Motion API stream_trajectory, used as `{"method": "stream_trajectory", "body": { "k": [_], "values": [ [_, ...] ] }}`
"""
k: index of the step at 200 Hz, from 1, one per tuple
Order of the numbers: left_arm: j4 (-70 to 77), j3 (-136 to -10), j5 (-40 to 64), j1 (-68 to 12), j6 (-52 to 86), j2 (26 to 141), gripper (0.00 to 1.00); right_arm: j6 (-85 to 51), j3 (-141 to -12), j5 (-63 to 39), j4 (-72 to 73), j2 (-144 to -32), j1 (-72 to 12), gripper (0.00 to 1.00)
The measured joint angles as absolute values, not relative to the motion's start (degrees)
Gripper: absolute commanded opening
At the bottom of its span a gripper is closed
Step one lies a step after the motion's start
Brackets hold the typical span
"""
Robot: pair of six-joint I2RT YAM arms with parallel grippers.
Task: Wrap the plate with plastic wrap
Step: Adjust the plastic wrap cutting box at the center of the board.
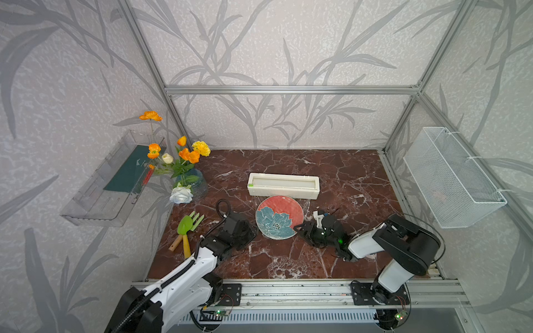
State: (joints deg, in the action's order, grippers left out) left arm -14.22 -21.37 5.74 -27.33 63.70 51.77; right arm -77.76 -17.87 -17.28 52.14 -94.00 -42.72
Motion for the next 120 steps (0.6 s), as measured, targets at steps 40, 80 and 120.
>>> {"method": "stream_trajectory", "body": {
  "k": [40,80,120],
  "values": [
    [-17.82,-28.42,6.42,-21.89,59.35,56.05,0.54,-72.53,-17.32,-19.99,42.5,-84.58,-36.38,0.72],
    [-16.56,-39.09,10.61,-15.46,54.06,66.78,0.58,-63.13,-25.47,-23.88,30.57,-83.11,-28.25,0.74],
    [-13.56,-50.17,13.72,-14.22,49.84,79.92,0.58,-57.06,-37.36,-27.2,28.29,-93.01,-23.83,0.74]
  ]
}}
